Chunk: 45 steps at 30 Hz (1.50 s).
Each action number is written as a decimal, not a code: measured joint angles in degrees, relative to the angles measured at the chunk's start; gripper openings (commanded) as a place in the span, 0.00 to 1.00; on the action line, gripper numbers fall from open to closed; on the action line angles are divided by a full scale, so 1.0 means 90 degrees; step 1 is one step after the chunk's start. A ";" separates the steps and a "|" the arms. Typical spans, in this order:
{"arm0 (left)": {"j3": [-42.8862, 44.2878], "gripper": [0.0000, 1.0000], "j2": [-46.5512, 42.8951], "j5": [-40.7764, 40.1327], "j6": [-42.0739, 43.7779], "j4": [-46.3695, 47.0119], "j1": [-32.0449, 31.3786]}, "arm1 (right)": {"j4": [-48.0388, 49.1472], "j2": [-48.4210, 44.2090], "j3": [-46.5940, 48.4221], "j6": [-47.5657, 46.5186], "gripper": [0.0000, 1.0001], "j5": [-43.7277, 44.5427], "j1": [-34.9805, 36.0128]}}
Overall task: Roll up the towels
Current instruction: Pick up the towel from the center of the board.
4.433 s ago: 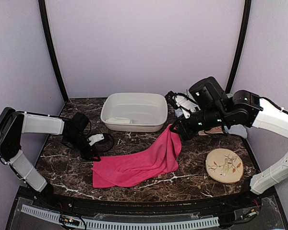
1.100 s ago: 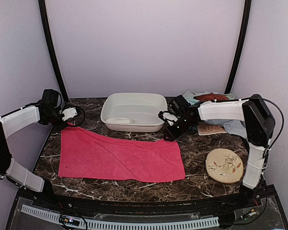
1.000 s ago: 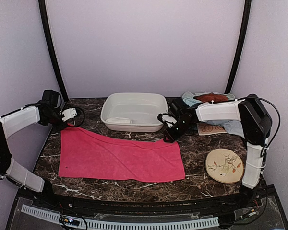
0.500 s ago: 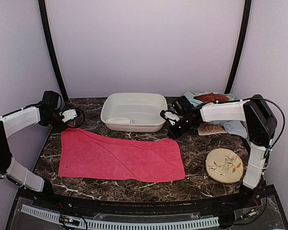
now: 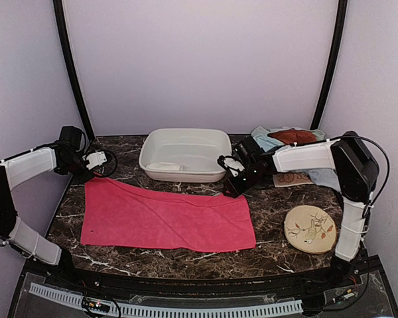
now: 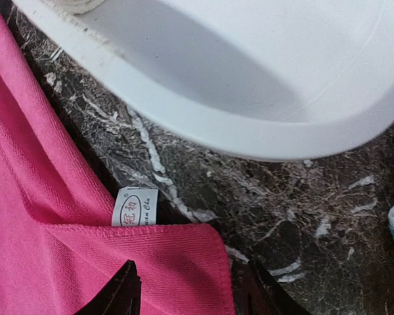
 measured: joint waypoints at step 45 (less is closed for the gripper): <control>-0.0284 0.00 -0.0457 0.0221 -0.0049 -0.0051 0.0039 | -0.1076 0.0561 0.0692 0.5707 1.00 0.4260 0.1501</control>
